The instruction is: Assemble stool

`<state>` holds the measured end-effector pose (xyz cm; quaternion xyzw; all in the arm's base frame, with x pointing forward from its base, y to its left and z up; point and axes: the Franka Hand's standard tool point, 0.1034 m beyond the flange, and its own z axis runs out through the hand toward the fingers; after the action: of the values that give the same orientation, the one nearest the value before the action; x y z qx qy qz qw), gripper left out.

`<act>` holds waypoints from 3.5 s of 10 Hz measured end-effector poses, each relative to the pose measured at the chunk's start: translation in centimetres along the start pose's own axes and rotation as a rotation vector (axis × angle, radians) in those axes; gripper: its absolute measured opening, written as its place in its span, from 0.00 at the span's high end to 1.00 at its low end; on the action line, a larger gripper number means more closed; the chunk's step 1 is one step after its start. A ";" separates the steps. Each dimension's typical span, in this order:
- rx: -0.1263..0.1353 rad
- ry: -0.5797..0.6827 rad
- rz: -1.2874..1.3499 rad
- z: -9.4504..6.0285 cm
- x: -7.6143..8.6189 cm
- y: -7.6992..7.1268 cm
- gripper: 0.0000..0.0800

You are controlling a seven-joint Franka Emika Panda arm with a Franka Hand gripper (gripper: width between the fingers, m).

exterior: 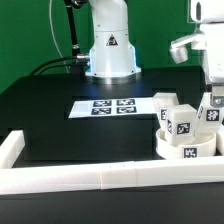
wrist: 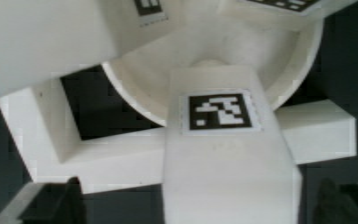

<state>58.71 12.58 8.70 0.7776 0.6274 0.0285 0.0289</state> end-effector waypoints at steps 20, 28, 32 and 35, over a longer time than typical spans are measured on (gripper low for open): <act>0.017 0.003 1.367 0.4 -0.3 -0.2 0.58; 0.059 0.008 2.204 0.5 -0.7 -0.3 0.58; 0.092 0.008 2.523 0.6 -0.7 -0.4 0.58; 0.166 0.017 2.964 0.6 -0.6 -0.4 0.58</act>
Offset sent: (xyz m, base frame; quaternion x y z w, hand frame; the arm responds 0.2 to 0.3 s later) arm 0.0000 0.0000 0.0000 0.0000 0.0000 0.0000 1.0000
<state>58.23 12.11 8.05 0.6926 -0.7177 0.0007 -0.0729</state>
